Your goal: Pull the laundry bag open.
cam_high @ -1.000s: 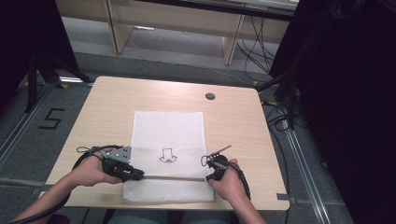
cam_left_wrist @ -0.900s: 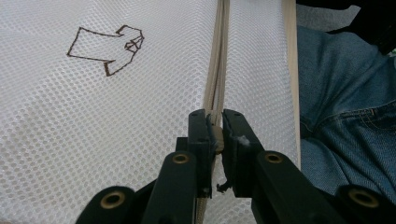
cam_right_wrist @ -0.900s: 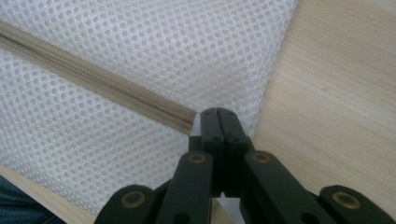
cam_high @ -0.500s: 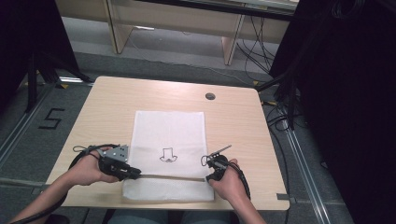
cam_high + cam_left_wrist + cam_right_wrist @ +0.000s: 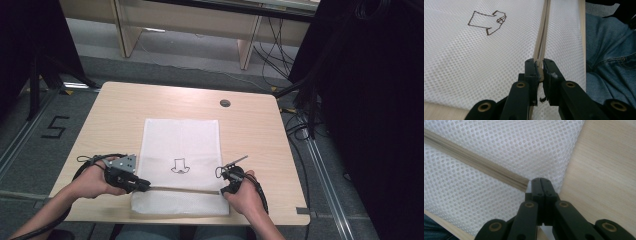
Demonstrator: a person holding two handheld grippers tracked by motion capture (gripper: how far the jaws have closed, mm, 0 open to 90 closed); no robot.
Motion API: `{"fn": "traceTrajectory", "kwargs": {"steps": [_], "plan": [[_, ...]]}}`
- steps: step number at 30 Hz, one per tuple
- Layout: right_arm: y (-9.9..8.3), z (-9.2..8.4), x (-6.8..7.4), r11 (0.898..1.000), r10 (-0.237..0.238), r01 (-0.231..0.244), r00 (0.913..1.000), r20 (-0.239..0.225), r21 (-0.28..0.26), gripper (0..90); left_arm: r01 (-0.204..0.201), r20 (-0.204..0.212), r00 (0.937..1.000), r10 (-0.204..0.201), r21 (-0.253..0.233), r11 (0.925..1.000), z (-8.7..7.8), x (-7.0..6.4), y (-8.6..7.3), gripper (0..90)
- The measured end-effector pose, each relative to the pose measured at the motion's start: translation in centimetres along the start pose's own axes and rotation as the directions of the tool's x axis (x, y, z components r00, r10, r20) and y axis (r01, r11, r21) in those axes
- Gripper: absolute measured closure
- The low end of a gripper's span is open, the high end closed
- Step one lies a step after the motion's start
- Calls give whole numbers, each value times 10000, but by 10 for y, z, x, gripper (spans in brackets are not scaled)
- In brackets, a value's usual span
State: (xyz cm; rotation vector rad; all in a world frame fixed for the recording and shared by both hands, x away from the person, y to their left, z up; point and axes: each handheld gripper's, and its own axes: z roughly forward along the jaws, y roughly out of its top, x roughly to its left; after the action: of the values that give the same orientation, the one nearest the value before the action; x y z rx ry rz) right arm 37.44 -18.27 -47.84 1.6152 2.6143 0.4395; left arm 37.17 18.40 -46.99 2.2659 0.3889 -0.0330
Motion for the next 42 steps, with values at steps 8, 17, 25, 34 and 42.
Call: {"fn": "traceTrajectory", "kwargs": {"steps": [8, 17, 25, 34, 42], "plan": [[0, 0, 0, 10000, -6, 6, 10000, 5, 2, 900, 24, 56, 10000, -24, 28, 10000, 0, 0, 0, 820], [0, 0, 1, 9998, 26, -29, 9999, -158, -203, 900, -1, 45, 10000, 0, 101, 9999, -2, 0, 0, 820], [0, 0, 0, 10000, -2, 2, 10000, -4, 2, 900, 88, -125, 9999, -86, 147, 9999, -8, 2, -2, 820], [0, 0, -1, 10000, 37, -37, 10000, -74, -8, 900, 164, -230, 9996, -161, 138, 9998, -12, 7, -5, 820], [0, 0, -1, 10000, 15, -15, 9999, -134, -21, 900, 66, -198, 9998, -62, 216, 9997, -13, 9, -6, 820]]}}
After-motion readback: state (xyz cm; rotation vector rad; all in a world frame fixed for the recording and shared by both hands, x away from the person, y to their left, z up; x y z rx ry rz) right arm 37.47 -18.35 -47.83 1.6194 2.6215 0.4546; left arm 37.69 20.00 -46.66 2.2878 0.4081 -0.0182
